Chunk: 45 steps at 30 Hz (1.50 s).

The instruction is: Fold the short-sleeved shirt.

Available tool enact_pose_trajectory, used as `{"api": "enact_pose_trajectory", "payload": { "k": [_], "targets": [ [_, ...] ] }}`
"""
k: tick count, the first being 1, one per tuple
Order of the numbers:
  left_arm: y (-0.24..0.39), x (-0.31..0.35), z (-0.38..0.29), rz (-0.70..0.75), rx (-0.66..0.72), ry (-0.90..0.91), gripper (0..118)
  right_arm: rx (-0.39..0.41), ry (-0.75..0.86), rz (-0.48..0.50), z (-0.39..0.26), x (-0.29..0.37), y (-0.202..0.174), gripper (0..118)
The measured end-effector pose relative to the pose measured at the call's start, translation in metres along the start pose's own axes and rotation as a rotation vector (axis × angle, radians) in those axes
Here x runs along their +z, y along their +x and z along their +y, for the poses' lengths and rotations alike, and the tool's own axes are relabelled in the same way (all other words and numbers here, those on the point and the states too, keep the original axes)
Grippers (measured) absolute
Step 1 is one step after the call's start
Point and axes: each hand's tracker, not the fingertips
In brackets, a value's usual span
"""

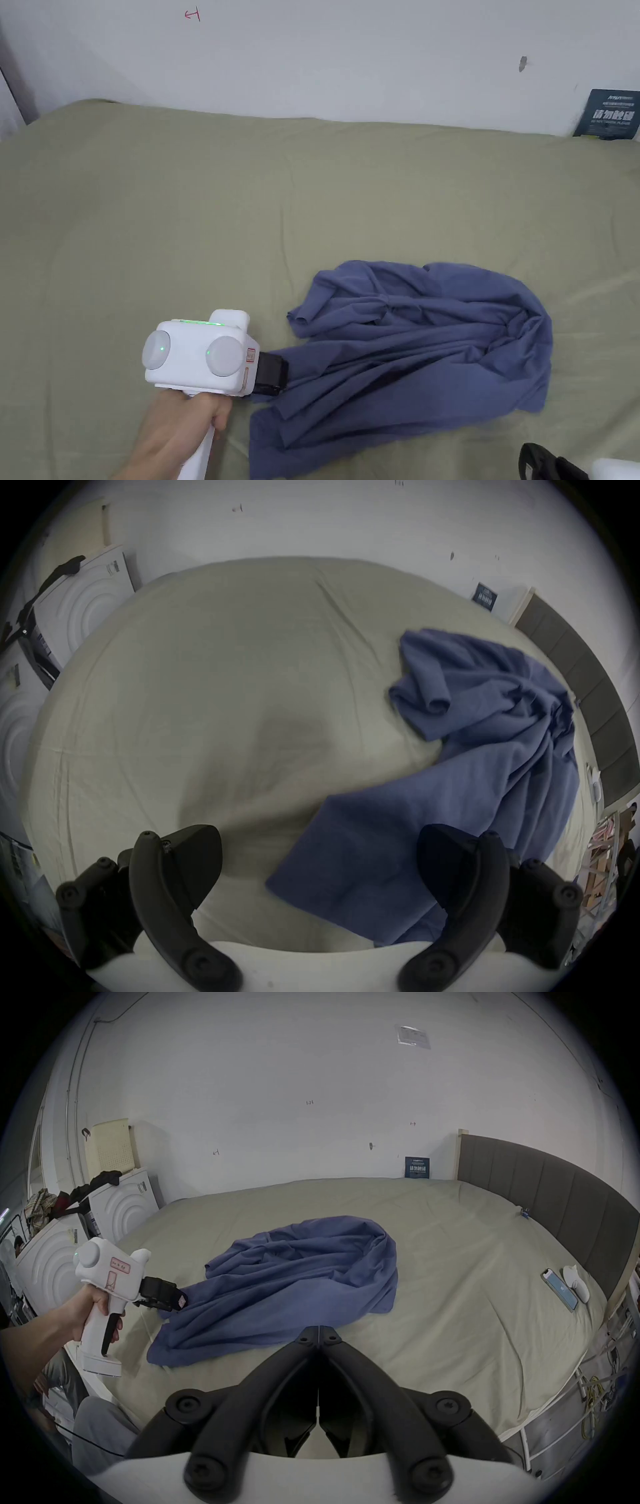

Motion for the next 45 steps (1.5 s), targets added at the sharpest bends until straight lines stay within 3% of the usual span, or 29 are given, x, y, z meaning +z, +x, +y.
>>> {"api": "enact_pose_trajectory", "payload": {
  "k": [2, 3, 4, 5, 6, 12, 14, 16, 18, 21, 22, 24, 25, 26, 31, 35, 36, 37, 38, 39, 40, 41, 42, 45],
  "targets": [
    [0.001, 0.008, 0.001, -0.003, 0.0, 0.0, 101, -0.002, -0.004, -0.001, -0.001, 0.001, 0.001, 1],
    [0.0, 0.015, 0.0, 0.0, -0.016, 0.011, 87, -0.005, -0.004, -0.003, -0.001, 0.001, 0.002, 1],
    [0.0, 0.023, -0.002, -0.006, -0.045, 0.038, 54, -0.009, -0.004, -0.002, -0.001, 0.0, 0.002, 1],
    [-0.001, 0.028, -0.002, -0.074, -0.05, 0.066, 9, -0.017, -0.006, 0.0, -0.001, 0.0, 0.004, 1],
    [-0.003, 0.032, -0.001, -0.108, -0.029, 0.07, 0, -0.029, -0.013, 0.002, 0.0, -0.002, 0.005, 1],
    [-0.009, 0.032, -0.004, -0.085, -0.044, 0.054, 0, -0.052, -0.022, -0.044, 0.024, -0.03, 0.019, 1],
    [-0.011, 0.028, -0.005, -0.099, -0.037, 0.046, 0, -0.111, -0.038, -0.131, 0.04, -0.051, 0.033, 1],
    [-0.013, 0.025, -0.006, -0.106, -0.049, 0.051, 0, -0.134, -0.071, -0.121, 0.061, -0.08, 0.053, 1],
    [-0.012, 0.021, -0.008, -0.115, -0.047, 0.057, 0, -0.119, -0.09, -0.177, 0.084, -0.115, 0.072, 1],
    [-0.014, 0.022, -0.009, -0.132, -0.031, 0.064, 0, -0.092, -0.137, -0.135, 0.119, -0.162, 0.097, 2],
    [-0.016, 0.022, -0.01, -0.14, -0.03, 0.064, 0, -0.052, -0.165, -0.104, 0.13, -0.179, 0.105, 20],
    [-0.016, 0.022, -0.011, -0.154, -0.027, 0.066, 0, -0.009, -0.237, -0.069, 0.149, -0.214, 0.121, 96],
    [-0.016, 0.022, -0.011, -0.156, -0.029, 0.066, 0, -0.008, -0.294, -0.05, 0.155, -0.229, 0.127, 116],
    [-0.016, 0.021, -0.012, -0.157, -0.033, 0.068, 0, -0.005, -0.348, -0.045, 0.159, -0.246, 0.134, 116],
    [-0.017, 0.016, -0.013, -0.17, -0.027, 0.061, 0, -0.009, -0.377, -0.044, 0.167, -0.296, 0.149, 116],
    [-0.014, 0.016, -0.012, -0.16, -0.041, 0.059, 0, 0.07, -0.466, -0.032, 0.152, -0.315, 0.128, 116],
    [-0.013, 0.016, -0.011, -0.158, -0.044, 0.058, 0, 0.089, -0.479, -0.017, 0.146, -0.317, 0.121, 108],
    [-0.013, 0.015, -0.011, -0.157, -0.048, 0.056, 0, 0.114, -0.494, -0.001, 0.14, -0.317, 0.115, 76],
    [-0.013, 0.014, -0.011, -0.157, -0.049, 0.054, 0, 0.131, -0.473, 0.028, 0.136, -0.315, 0.107, 54],
    [-0.013, 0.012, -0.01, -0.156, -0.047, 0.052, 0, 0.148, -0.432, -0.017, 0.137, -0.309, 0.101, 45],
    [-0.013, 0.011, -0.01, -0.157, -0.041, 0.048, 0, 0.125, -0.445, 0.037, 0.14, -0.305, 0.097, 18],
    [-0.014, 0.011, -0.01, -0.16, -0.037, 0.045, 0, 0.126, -0.444, 0.025, 0.142, -0.298, 0.093, 17],
    [-0.016, 0.014, -0.008, -0.167, -0.027, 0.043, 0, 0.174, -0.424, -0.02, 0.145, -0.289, 0.087, 16],
    [-0.024, 0.032, -0.005, -0.166, 0.01, 0.056, 0, 0.178, -0.407, 0.026, 0.158, -0.253, 0.085, 16]
  ]
}}
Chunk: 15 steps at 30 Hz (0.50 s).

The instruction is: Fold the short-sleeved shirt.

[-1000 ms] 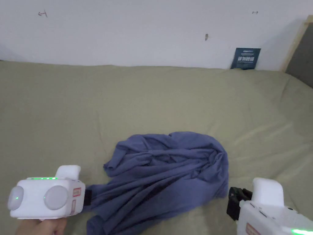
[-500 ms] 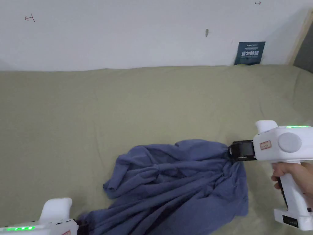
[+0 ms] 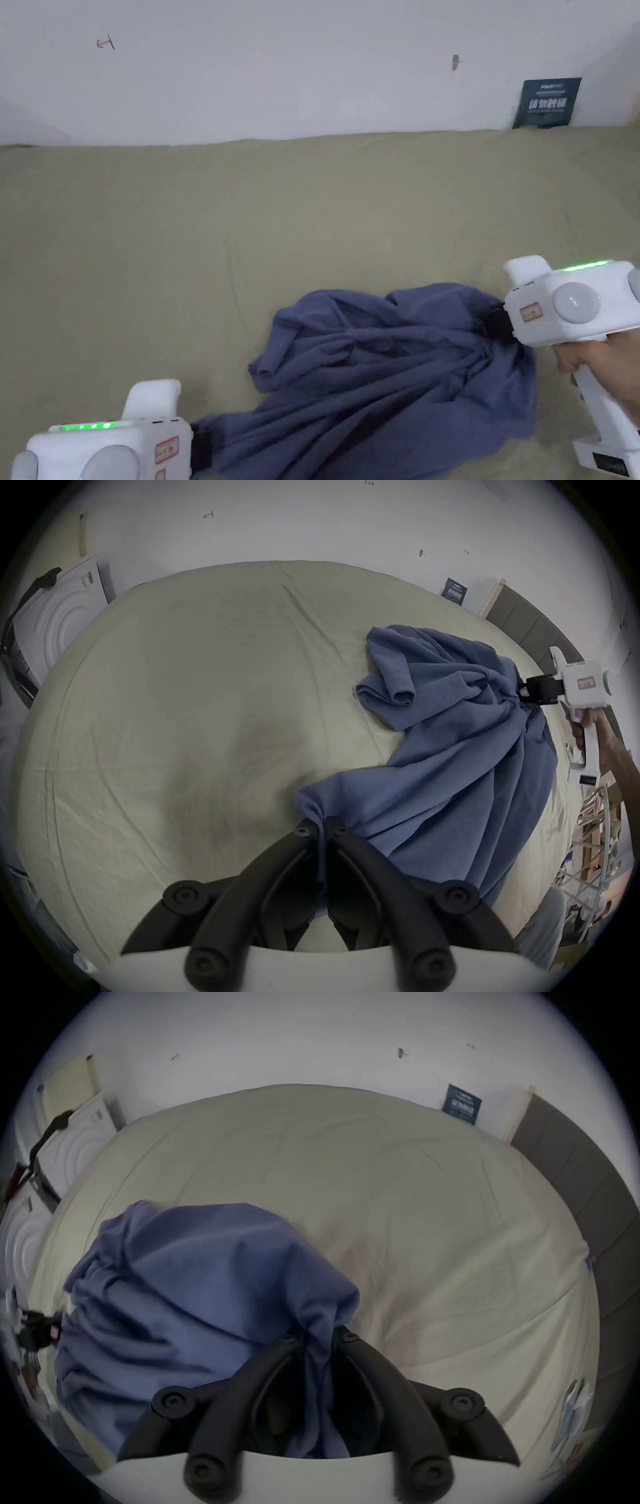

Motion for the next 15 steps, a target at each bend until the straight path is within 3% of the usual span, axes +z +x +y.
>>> {"api": "enact_pose_trajectory", "payload": {
  "k": [6, 10, 15],
  "targets": [
    [-0.01, 0.074, 0.015, 0.102, -0.004, 0.138, 0, -0.118, 0.182, 0.105, -0.003, 0.121, 0.019, 16],
    [-0.022, 0.147, 0.034, 0.103, 0.017, 0.264, 0, -0.143, 0.294, 0.166, -0.003, 0.198, 0.023, 16],
    [-0.02, 0.25, 0.065, 0.084, 0.043, 0.44, 0, -0.121, 0.421, 0.165, 0.006, 0.284, 0.011, 16]
  ]
}}
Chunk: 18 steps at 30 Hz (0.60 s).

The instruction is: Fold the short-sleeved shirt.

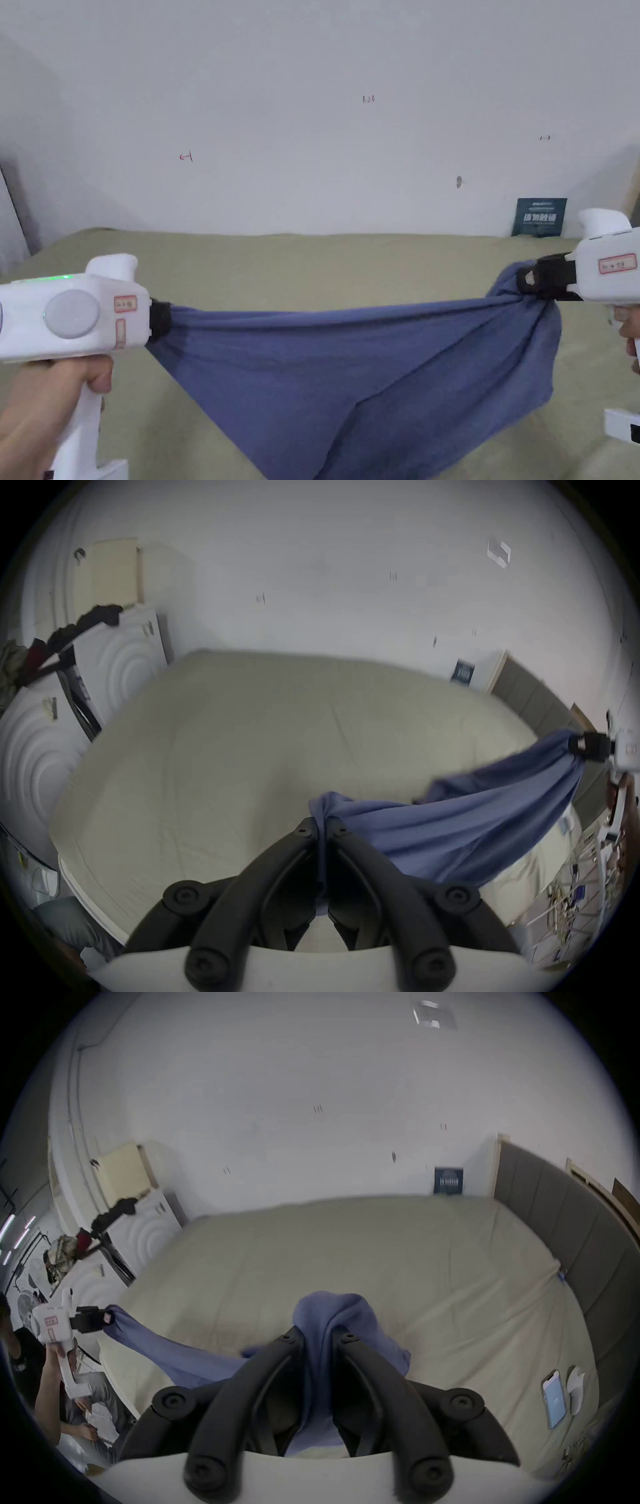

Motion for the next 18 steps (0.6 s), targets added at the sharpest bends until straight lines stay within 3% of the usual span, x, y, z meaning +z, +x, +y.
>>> {"api": "enact_pose_trajectory", "payload": {
  "k": [8, 18],
  "targets": [
    [0.029, 0.08, 0.075, 0.04, -0.074, 0.166, 0, 0.041, 0.151, -0.056, 0.051, 0.065, -0.034, 16],
    [0.047, 0.077, 0.121, 0.096, -0.048, 0.239, 0, 0.064, 0.216, -0.119, 0.087, 0.06, -0.043, 16]
  ]
}}
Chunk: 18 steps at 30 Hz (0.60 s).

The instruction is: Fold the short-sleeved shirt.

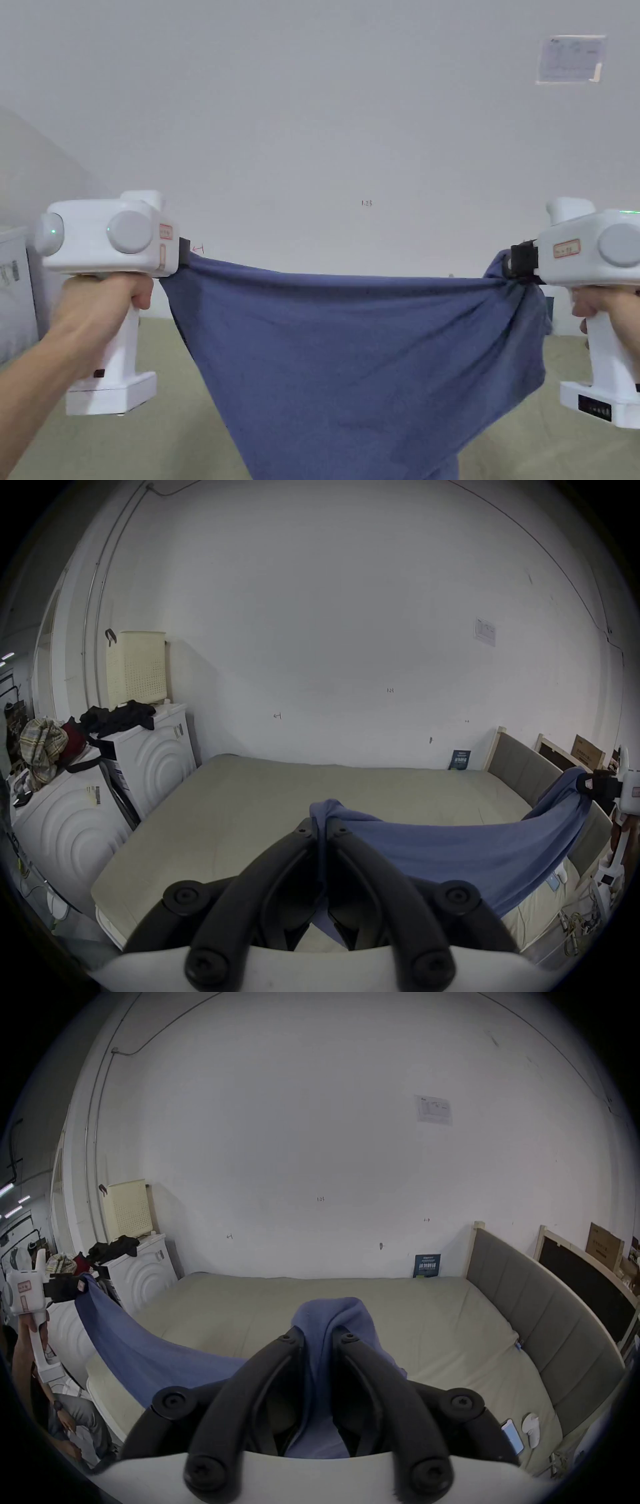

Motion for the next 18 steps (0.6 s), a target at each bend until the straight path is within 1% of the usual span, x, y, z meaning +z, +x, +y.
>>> {"api": "enact_pose_trajectory", "payload": {
  "k": [2, 6, 18],
  "targets": [
    [0.001, -0.012, 0.005, 0.013, 0.011, 0.001, 0, -0.008, 0.005, 0.001, 0.008, -0.012, 0.002, 16],
    [0.005, -0.042, 0.022, 0.034, 0.007, -0.011, 0, 0.011, 0.001, -0.025, 0.026, -0.045, 0.0, 16],
    [0.021, -0.152, 0.077, 0.097, -0.046, 0.012, 0, 0.019, 0.009, -0.057, 0.073, -0.175, 0.003, 16]
  ]
}}
